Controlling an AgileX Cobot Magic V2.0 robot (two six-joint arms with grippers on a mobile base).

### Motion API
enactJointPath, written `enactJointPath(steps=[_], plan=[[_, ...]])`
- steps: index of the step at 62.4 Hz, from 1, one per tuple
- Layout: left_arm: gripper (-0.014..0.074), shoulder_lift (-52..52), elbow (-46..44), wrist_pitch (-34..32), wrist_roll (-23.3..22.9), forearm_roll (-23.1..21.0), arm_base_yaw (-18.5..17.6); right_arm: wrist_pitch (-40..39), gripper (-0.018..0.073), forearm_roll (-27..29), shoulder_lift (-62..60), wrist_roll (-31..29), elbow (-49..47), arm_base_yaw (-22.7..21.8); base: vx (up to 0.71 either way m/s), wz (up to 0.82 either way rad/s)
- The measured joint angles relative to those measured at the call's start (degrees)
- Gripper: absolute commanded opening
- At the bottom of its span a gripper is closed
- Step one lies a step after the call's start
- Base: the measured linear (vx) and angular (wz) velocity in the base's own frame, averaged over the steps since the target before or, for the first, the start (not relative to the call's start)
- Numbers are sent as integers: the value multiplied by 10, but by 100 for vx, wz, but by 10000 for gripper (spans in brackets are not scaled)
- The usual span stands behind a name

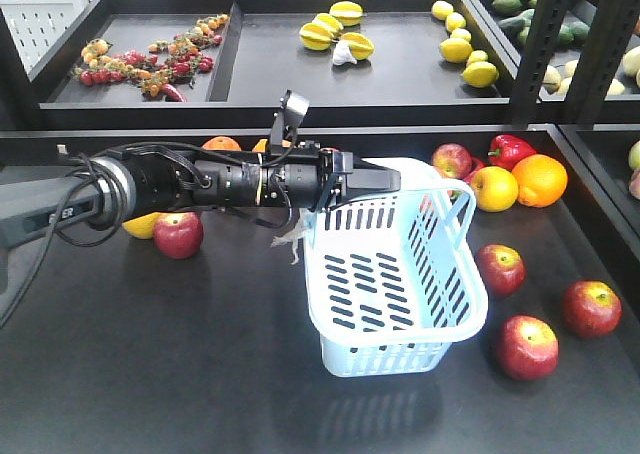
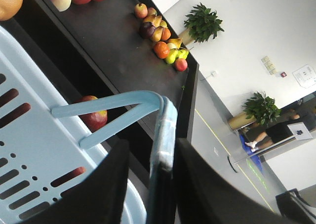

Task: Pick three apples into basket with both arms
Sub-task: 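Lower the light blue basket onto the table with the left gripper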

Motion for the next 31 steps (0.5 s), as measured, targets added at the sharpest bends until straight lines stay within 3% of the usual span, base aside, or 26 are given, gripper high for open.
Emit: enactJointPath(steps=[18,24,31], plan=[[15,5,-3,-4,0,3,0,0,-4,0,0,0,0,0,0,0],[64,5,-3,-7,0,13,0,0,-4,0,0,0,0,0,0,0],[184,5,-3,-10,1,27,0,0,-4,0,0,0,0,0,0,0]])
